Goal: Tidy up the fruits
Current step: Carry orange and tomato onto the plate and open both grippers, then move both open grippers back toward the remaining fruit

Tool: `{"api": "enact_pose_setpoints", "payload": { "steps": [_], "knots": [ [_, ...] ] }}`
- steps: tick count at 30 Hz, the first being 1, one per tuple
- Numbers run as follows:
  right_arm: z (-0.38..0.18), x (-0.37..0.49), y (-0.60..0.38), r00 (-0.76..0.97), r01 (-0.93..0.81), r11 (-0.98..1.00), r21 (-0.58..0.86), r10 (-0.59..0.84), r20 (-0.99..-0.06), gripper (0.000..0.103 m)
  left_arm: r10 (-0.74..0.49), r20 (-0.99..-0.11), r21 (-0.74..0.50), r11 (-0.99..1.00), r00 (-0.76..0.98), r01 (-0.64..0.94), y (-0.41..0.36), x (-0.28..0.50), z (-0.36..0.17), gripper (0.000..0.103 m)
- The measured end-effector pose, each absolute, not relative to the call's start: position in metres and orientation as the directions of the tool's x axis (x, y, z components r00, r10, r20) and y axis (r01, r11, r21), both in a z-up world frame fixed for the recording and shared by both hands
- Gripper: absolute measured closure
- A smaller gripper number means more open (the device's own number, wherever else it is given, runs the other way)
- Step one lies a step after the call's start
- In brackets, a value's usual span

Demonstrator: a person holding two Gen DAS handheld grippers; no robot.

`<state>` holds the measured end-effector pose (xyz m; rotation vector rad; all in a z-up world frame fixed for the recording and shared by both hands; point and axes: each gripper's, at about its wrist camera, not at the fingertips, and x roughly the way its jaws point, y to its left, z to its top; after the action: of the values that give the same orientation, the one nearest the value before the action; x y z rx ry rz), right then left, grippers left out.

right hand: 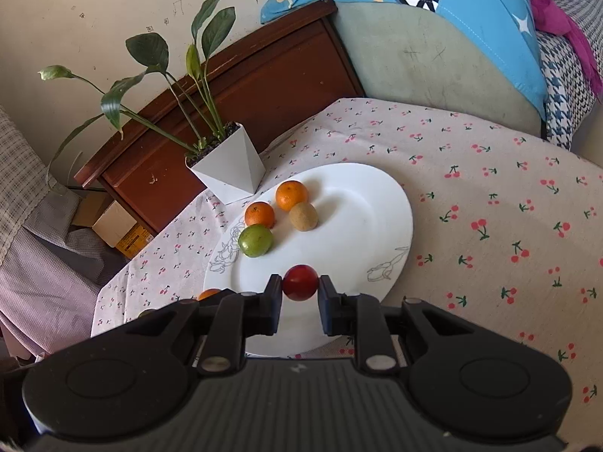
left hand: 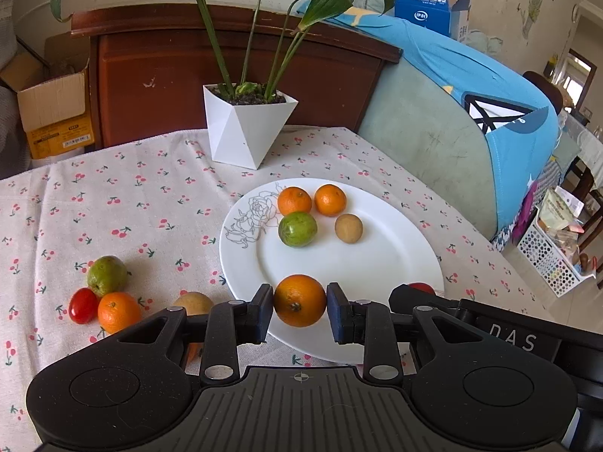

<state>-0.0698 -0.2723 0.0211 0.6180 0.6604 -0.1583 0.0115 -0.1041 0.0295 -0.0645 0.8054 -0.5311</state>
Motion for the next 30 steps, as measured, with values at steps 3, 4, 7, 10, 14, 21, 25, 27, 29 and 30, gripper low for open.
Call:
{"api": "enact_pose_setpoints", "payload": {
  "steps": [3, 4, 7, 10, 14, 21, 25, 27, 29, 30],
  "knots": [
    [0.020, -0.070, -0.274, 0.788, 0.335, 0.805, 0.490, 0.046, -0.614, 0.080, -0.473, -0.668, -0.246, 0.869, 0.574, 0.429, -0.108, 0.011, 0.029, 0.073],
    [0.021, -0.071, -0.274, 0.790, 0.336, 0.804, 0.490, 0.043, -0.612, 0.080, -0.472, -0.667, -0.242, 0.869, 0.576, 0.431, -0.109, 0.011, 0.030, 0.073],
    [0.022, -0.072, -0.276, 0.797, 0.342, 0.795, 0.500, 0.036, -0.603, 0.079, -0.462, -0.664, -0.233, 0.875, 0.588, 0.424, -0.108, 0.010, 0.033, 0.067],
    [0.023, -0.073, -0.278, 0.797, 0.353, 0.790, 0.502, 0.027, -0.604, 0.079, -0.454, -0.654, -0.231, 0.881, 0.605, 0.412, -0.104, 0.010, 0.038, 0.060],
    [0.022, -0.073, -0.277, 0.798, 0.352, 0.785, 0.510, 0.034, -0.602, 0.078, -0.441, -0.645, -0.218, 0.889, 0.624, 0.403, -0.098, 0.009, 0.044, 0.055],
    [0.025, -0.071, -0.265, 0.802, 0.302, 0.806, 0.509, 0.073, -0.592, 0.075, -0.422, -0.644, -0.233, 0.903, 0.638, 0.362, -0.081, 0.013, 0.048, 0.053],
    [0.027, -0.069, -0.256, 0.801, 0.264, 0.824, 0.501, 0.103, -0.590, 0.073, -0.412, -0.639, -0.244, 0.910, 0.650, 0.336, -0.068, 0.016, 0.051, 0.053],
    [0.027, -0.068, -0.251, 0.800, 0.243, 0.833, 0.497, 0.117, -0.588, 0.073, -0.402, -0.638, -0.247, 0.915, 0.657, 0.320, -0.061, 0.018, 0.052, 0.053],
    [0.027, -0.068, -0.245, 0.798, 0.223, 0.844, 0.488, 0.130, -0.588, 0.073, -0.394, -0.637, -0.250, 0.919, 0.662, 0.306, -0.054, 0.020, 0.053, 0.053],
    [0.028, -0.067, -0.242, 0.797, 0.213, 0.850, 0.482, 0.134, -0.588, 0.073, -0.388, -0.637, -0.252, 0.921, 0.665, 0.296, -0.050, 0.021, 0.053, 0.053]
  ]
}}
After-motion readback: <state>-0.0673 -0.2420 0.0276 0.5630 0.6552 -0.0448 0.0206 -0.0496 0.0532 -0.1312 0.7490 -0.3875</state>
